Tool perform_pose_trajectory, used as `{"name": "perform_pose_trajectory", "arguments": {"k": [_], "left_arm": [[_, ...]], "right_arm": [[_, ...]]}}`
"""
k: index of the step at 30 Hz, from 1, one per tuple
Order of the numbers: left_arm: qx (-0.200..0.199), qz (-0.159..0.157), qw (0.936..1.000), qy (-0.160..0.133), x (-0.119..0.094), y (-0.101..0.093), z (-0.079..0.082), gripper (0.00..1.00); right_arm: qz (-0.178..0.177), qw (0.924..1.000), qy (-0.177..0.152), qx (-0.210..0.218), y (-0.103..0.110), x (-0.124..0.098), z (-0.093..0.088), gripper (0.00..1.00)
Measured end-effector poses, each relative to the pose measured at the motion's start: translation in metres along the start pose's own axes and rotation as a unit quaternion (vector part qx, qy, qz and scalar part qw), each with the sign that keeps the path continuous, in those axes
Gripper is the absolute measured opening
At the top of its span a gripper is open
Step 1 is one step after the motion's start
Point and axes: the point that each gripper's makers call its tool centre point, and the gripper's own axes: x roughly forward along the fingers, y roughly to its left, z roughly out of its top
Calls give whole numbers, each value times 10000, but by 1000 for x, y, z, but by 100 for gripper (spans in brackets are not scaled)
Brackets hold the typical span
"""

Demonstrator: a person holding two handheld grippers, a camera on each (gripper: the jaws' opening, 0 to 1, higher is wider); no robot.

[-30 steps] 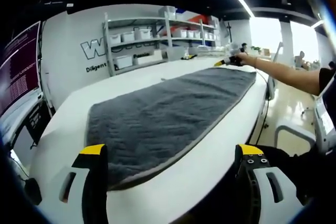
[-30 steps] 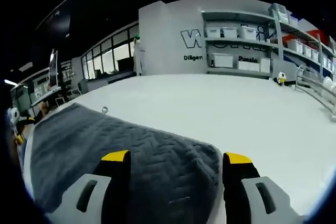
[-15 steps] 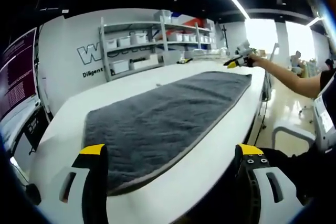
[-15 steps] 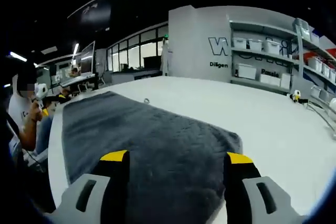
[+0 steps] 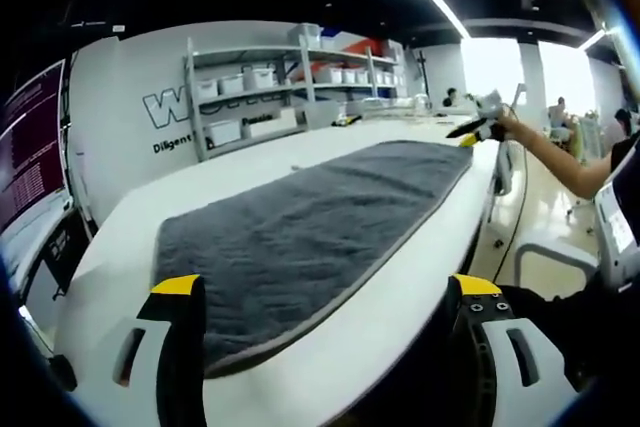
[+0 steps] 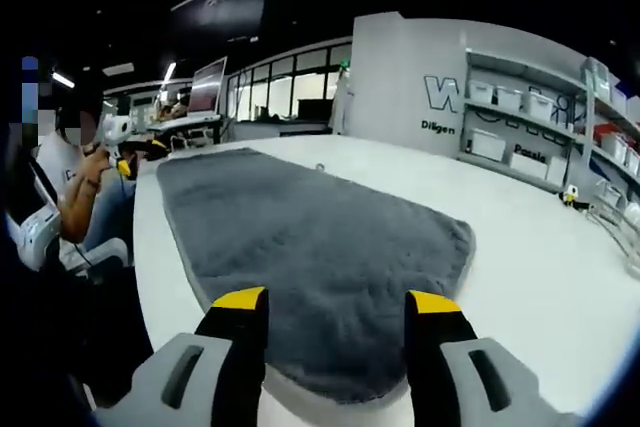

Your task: Open the folded towel by lifting each exposed corner and separating the folded layers until the towel lies flat within the target outline without major curled edges

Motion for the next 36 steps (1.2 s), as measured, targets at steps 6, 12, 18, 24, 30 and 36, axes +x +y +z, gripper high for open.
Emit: {"name": "perform_pose_trajectory", "arguments": {"k": [6,12,18,24,30,36], "left_arm": [[19,36,10000,36,-3,1,0,98],[1,44,10000,-5,-4,1,1,98],[-54,81,9999,-39,-5,3,0,98],[-217,200,9995,-114,-7,11,-3,98],[-310,270,9991,-122,-12,17,-7,98],[-394,348,9986,-108,-16,22,-13,99]], "right_arm": [[-10,9997,-63,223,0,-10,-12,39],[-105,9991,112,384,0,-10,-24,38],[-150,9993,100,339,1,-10,-25,38],[-141,9989,-23,438,3,-12,-20,48],[-383,9971,-428,505,10,-24,4,59],[-301,9985,-204,404,38,-33,10,84]]}}
